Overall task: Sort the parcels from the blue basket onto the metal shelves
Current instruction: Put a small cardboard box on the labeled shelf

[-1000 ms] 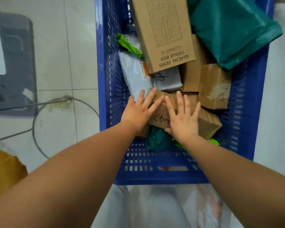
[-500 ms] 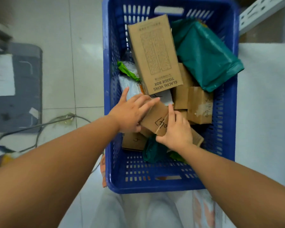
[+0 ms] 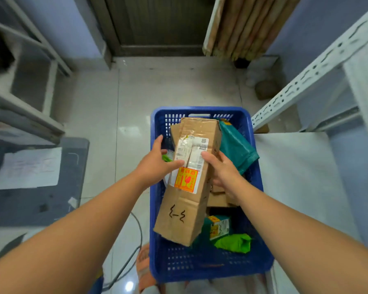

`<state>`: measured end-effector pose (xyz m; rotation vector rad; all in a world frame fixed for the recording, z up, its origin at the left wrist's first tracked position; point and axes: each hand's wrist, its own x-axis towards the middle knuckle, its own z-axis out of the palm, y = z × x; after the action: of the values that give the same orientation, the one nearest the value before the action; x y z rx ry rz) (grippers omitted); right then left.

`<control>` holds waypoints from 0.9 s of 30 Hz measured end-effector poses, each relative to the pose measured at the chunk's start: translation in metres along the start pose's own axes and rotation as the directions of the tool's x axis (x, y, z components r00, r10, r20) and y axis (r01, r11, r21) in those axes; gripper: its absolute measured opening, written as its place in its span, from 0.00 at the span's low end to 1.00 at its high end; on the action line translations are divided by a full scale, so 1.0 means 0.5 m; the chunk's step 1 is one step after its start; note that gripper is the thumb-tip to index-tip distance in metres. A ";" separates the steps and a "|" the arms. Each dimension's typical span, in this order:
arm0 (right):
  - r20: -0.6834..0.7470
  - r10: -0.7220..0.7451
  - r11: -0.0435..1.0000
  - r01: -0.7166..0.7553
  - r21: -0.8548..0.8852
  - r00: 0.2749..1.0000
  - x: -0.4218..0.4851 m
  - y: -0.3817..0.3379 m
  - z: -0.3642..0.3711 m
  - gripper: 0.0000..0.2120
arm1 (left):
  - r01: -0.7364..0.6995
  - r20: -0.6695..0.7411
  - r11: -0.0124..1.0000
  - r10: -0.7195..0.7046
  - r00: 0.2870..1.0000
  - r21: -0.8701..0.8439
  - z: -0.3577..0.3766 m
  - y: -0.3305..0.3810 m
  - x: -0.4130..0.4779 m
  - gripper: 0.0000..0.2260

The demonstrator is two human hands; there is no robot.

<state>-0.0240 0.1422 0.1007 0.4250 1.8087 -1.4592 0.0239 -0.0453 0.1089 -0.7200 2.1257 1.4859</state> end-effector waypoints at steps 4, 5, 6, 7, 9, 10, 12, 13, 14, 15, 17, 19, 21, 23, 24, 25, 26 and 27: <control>0.018 -0.085 0.996 0.085 0.014 0.996 -0.094 -0.147 -0.032 0.24 | -0.056 -0.004 0.998 0.056 0.998 -0.011 -0.069 0.120 -0.107 0.40; 0.024 -0.114 0.993 0.114 0.000 0.993 -0.125 -0.190 -0.040 0.27 | -0.066 -0.032 0.998 0.065 0.997 -0.023 -0.089 0.153 -0.134 0.39; 0.029 -0.139 0.990 0.139 -0.005 0.990 -0.158 -0.234 -0.046 0.31 | -0.073 -0.044 0.996 0.071 0.997 -0.047 -0.108 0.187 -0.161 0.38; 0.024 -0.160 0.987 0.160 -0.009 0.987 -0.194 -0.278 -0.053 0.34 | -0.074 -0.032 0.995 0.072 0.997 -0.070 -0.125 0.222 -0.190 0.37; 0.012 -0.227 0.974 0.227 -0.018 0.974 -0.264 -0.368 -0.067 0.38 | -0.097 0.021 0.992 0.099 0.995 -0.078 -0.156 0.289 -0.241 0.32; 0.006 -0.268 0.963 0.268 -0.031 0.963 -0.298 -0.412 -0.074 0.40 | -0.122 0.038 0.990 0.124 0.992 -0.067 -0.171 0.324 -0.265 0.29; 0.003 -0.354 0.934 0.354 -0.045 0.935 -0.365 -0.493 -0.084 0.41 | -0.177 0.072 0.983 0.181 0.981 -0.050 -0.200 0.390 -0.311 0.24; -0.004 -0.389 0.921 0.389 -0.025 0.921 -0.396 -0.529 -0.089 0.40 | -0.204 0.098 0.978 0.208 0.973 -0.054 -0.213 0.421 -0.334 0.22; -0.024 -0.422 0.906 0.423 0.009 0.906 -0.428 -0.563 -0.091 0.39 | -0.232 0.127 0.970 0.240 0.962 -0.071 -0.226 0.452 -0.354 0.19; -0.058 -0.447 0.892 0.450 0.045 0.893 -0.458 -0.593 -0.094 0.37 | -0.263 0.152 0.961 0.273 0.950 -0.087 -0.238 0.482 -0.378 0.17; -0.125 -0.493 0.857 0.505 0.102 0.861 -0.519 -0.645 -0.097 0.28 | -0.310 0.161 0.946 0.321 0.933 -0.092 -0.261 0.533 -0.417 0.14; -0.200 -0.538 0.802 0.570 0.176 0.819 -0.579 -0.689 -0.099 0.19 | -0.344 0.109 0.936 0.350 0.930 -0.067 -0.287 0.575 -0.443 0.15; -0.290 -0.582 0.712 0.649 0.270 0.760 -0.636 -0.729 -0.098 0.20 | -0.357 0.017 0.930 0.360 0.933 -0.091 -0.310 0.615 -0.474 0.19; -0.361 -0.602 0.617 0.702 0.356 0.712 -0.697 -0.759 -0.093 0.20 | -0.310 -0.038 0.920 0.310 0.950 -0.239 -0.322 0.658 -0.505 0.24; -0.378 -0.596 0.581 0.705 0.406 0.709 -0.727 -0.769 -0.088 0.21 | -0.293 -0.040 0.898 0.297 0.954 -0.329 -0.330 0.681 -0.526 0.23; -0.394 -0.582 0.548 0.701 0.456 0.711 -0.753 -0.777 -0.086 0.23 | -0.285 -0.018 0.863 0.306 0.952 -0.417 -0.340 0.706 -0.551 0.21; -0.416 -0.566 0.508 0.698 0.505 0.712 -0.779 -0.784 -0.082 0.22 | -0.277 0.030 0.825 0.334 0.942 -0.493 -0.351 0.728 -0.570 0.20; -0.436 -0.556 0.462 0.699 0.546 0.708 -0.801 -0.790 -0.081 0.20 | -0.264 0.105 0.800 0.375 0.921 -0.540 -0.363 0.748 -0.587 0.23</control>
<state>-0.0398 0.1442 0.6644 0.2348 1.5644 -2.7573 -0.0031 -0.0628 0.6167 -0.3474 1.7527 2.2618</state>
